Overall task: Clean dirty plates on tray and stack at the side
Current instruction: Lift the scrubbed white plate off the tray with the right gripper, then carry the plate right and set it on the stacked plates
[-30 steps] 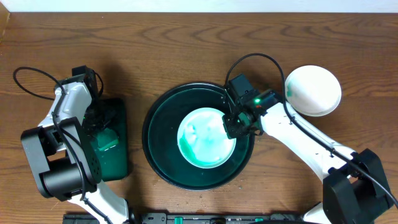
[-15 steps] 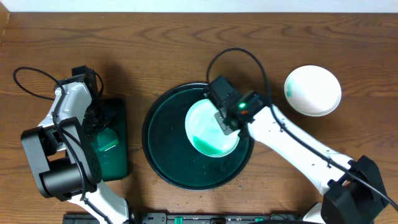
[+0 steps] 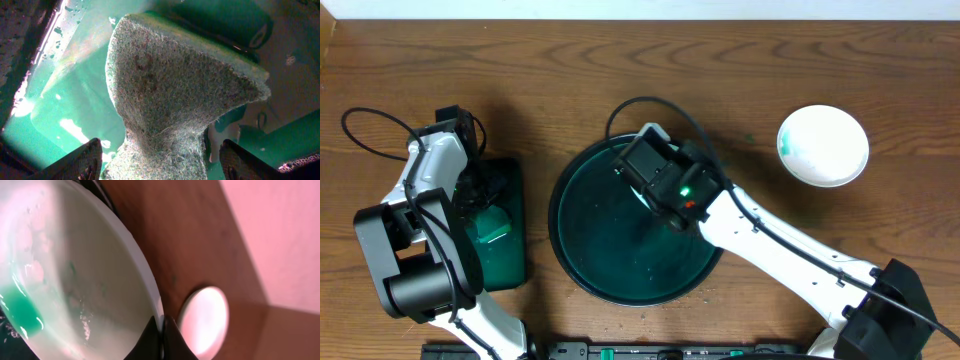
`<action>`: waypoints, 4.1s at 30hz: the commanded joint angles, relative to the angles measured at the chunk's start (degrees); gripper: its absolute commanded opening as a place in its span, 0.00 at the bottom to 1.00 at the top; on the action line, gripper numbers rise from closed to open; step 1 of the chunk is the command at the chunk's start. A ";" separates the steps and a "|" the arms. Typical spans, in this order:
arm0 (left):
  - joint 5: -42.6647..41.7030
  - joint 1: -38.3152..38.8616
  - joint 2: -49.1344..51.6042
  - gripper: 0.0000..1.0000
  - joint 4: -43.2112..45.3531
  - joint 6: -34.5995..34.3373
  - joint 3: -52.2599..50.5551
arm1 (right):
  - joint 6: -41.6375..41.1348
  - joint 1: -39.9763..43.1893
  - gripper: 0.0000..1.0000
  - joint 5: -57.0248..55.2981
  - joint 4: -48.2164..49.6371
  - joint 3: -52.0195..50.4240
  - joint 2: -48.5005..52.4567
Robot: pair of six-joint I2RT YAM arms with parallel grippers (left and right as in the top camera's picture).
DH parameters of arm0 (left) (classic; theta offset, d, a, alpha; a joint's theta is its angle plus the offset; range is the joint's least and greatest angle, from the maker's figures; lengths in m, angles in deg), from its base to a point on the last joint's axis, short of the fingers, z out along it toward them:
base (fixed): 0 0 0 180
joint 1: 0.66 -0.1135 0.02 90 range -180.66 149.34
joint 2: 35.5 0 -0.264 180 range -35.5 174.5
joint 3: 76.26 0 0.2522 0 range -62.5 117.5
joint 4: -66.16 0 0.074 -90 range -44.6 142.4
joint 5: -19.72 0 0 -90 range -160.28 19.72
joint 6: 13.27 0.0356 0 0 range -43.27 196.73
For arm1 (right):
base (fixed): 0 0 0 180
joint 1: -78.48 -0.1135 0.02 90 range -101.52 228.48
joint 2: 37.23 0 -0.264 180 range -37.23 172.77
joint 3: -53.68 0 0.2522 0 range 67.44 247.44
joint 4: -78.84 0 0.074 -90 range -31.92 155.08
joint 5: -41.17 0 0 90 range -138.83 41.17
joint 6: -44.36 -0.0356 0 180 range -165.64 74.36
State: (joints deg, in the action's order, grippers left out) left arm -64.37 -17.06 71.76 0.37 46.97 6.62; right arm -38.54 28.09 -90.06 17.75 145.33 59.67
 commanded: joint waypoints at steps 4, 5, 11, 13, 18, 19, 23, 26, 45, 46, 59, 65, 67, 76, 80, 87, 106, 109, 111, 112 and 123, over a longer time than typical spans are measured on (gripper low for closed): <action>0.04 -0.35 0.59 0.75 -0.13 -0.09 -0.28 | 23.54 -3.37 0.01 -12.17 6.32 1.33 -0.26; 0.04 -0.35 0.59 0.76 -0.13 -0.09 -0.28 | 26.32 -3.72 0.01 -13.79 7.41 1.33 -0.26; 0.04 -0.35 0.59 0.75 -0.13 -0.09 -0.28 | 42.62 -5.16 0.01 -24.02 14.19 1.33 -0.26; 0.04 -0.35 0.59 0.75 -0.15 -0.09 -0.28 | 48.02 -5.27 0.01 -27.74 17.42 1.33 -0.26; 0.04 -0.35 0.59 0.75 -0.13 -0.09 -0.28 | 58.84 -5.81 0.01 -32.76 24.22 1.33 -0.26; 0.04 -0.35 0.59 0.75 -0.13 -0.09 -0.28 | 60.54 -6.01 0.01 -33.09 25.22 1.33 -0.26; 0.07 -0.35 0.59 0.75 -0.11 -0.09 -0.28 | 65.75 -6.93 0.01 -33.77 29.07 1.33 -0.26; 0.07 -0.35 0.59 0.75 -0.11 -0.09 -0.28 | 67.65 -7.48 0.01 -33.77 32.48 1.33 -0.26; 0.07 -0.35 0.59 0.75 -0.11 -0.09 -0.28 | 68.39 -9.29 0.01 -33.70 33.73 1.33 -0.26; 0.07 -0.35 0.59 0.75 -0.11 -0.09 -0.28 | 68.39 -9.29 0.01 -33.70 33.77 1.33 -0.26; 0.04 -0.35 0.59 0.75 -0.48 -0.09 -0.28 | 2.27 -2.58 0.01 10.99 12.63 1.31 -0.15; 0.04 -0.35 0.59 0.75 -0.39 -0.09 -0.28 | 3.23 -1.14 0.01 4.55 11.78 4.52 -2.91; 0.04 -0.35 0.59 0.75 -0.35 -0.13 -0.28 | 3.52 -0.33 0.01 5.86 12.31 4.66 -3.69; 0.04 -0.35 0.59 0.75 -0.11 -0.50 -0.28 | -17.31 4.42 0.01 25.92 4.85 4.11 -3.89; 0.04 -0.35 0.59 0.75 -0.15 -0.50 -0.28 | -27.15 11.26 0.01 26.97 3.06 4.11 -3.89; 0.04 -0.35 0.59 0.76 -0.13 -0.50 -0.28 | -34.67 25.20 0.01 31.21 -0.33 3.89 -3.89; 0.04 -0.35 0.59 0.76 -0.33 -0.50 -0.28 | -44.98 61.64 0.01 33.05 -4.98 -2.80 -3.89; 0.04 -0.35 0.59 0.76 -0.33 -0.50 -0.28 | -45.00 64.02 0.01 33.31 -3.28 -6.23 -3.89; 0.04 -0.35 0.59 0.76 -0.33 -0.50 -0.28 | -45.00 64.74 0.01 33.35 -1.29 -8.96 -3.89; 0.04 -0.35 0.59 0.76 -0.33 -0.50 -0.28 | -45.03 64.98 0.01 33.35 -0.02 -10.43 -3.89; 0.04 -0.35 0.59 0.76 -0.48 -0.50 -0.28 | -53.11 65.09 0.01 29.05 6.82 -17.77 -3.89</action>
State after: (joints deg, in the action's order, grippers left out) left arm -64.37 -17.06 71.76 0.26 46.92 6.62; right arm -87.18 92.94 -58.39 23.74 128.35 56.76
